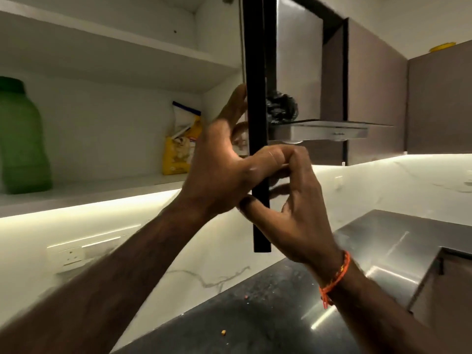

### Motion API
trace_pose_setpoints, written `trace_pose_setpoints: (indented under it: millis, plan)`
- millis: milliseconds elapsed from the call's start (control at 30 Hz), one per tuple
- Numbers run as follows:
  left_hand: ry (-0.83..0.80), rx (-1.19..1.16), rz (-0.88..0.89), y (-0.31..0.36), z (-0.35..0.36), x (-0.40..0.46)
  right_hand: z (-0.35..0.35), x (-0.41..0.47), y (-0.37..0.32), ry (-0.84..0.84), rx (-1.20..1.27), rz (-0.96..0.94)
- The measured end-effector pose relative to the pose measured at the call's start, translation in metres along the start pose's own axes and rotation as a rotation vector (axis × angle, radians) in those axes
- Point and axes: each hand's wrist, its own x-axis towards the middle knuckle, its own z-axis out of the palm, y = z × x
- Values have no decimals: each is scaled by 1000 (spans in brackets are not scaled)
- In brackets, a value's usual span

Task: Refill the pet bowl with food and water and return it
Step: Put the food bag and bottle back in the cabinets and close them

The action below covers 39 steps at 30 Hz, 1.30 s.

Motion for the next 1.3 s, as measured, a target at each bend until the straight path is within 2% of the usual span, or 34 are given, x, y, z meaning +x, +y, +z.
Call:
trace_pose_setpoints:
  millis: [200, 400, 500, 600, 667, 767, 900, 1033, 1300]
  plan:
    - [143, 235, -120, -34, -87, -14, 102, 2, -2, 3, -21, -67]
    - [153, 214, -196, -63, -142, -23, 172, -2, 2, 63, -153, -103]
    - [178, 244, -257, -79, -161, -23, 199, 0, 12, 37, -218, -136]
    - [265, 382, -252, -92, -173, -23, 226, -2, 25, -27, -321, -175]
    - [283, 557, -193, -105, -176, -25, 242, -3, 34, -46, -354, -214]
    - [237, 803, -173, -127, -182, -26, 265, -1, 49, -20, -374, -263]
    - [126, 973, -299, -148, -193, -28, 293, 0, 68, -67, -418, -296]
    - [65, 1028, -401, -164, -201, -34, 316, -8, 82, -68, -438, -306]
    - [87, 1050, -443, -165, -203, -33, 325, -13, 81, -23, -439, -286]
